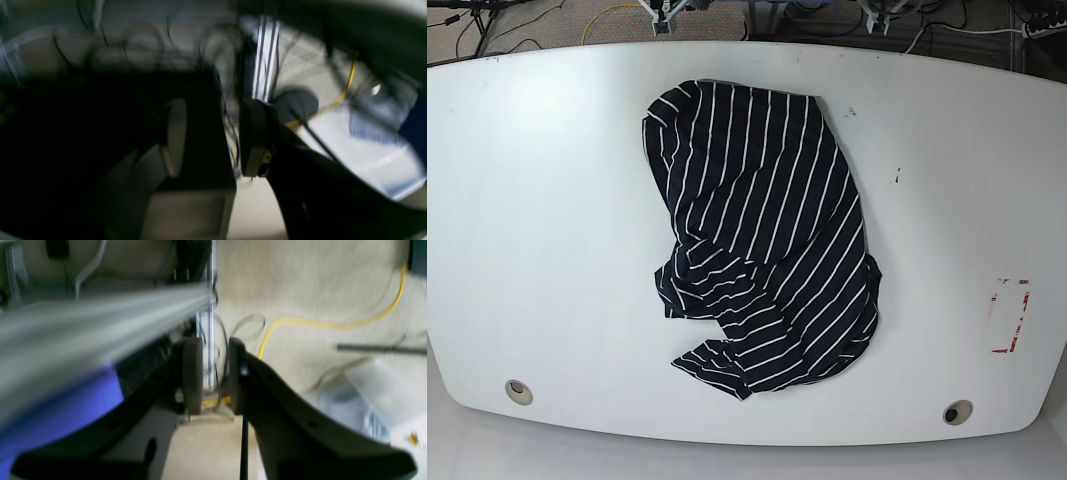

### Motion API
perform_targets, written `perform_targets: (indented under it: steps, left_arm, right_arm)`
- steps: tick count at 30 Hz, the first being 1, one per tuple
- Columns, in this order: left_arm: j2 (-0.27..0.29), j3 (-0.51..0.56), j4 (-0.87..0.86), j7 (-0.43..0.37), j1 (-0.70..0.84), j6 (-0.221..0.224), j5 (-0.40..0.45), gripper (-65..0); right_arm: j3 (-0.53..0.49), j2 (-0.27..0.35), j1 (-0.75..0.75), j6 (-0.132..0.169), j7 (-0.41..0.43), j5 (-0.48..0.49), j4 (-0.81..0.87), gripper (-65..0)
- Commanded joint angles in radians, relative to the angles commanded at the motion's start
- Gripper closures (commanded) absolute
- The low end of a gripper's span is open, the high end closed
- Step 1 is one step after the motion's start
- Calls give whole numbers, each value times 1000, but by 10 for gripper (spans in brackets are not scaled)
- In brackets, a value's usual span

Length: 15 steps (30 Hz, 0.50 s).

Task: Layout the t-shirt on the table in an organized manner, then fold the t-shirt properly

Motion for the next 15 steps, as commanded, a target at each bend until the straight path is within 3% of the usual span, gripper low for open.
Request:
perform_targets:
  steps: [9,15]
  left_arm:
    - [-2,-5,32,-114,74,0,-2,-242]
    - [-3,-5,213,-137,189,0,-2,-242]
  right_arm:
    - [0,-41,-120,6,2,2,222,-130]
    - [0,-86,-226,9,-3,2,416,-130]
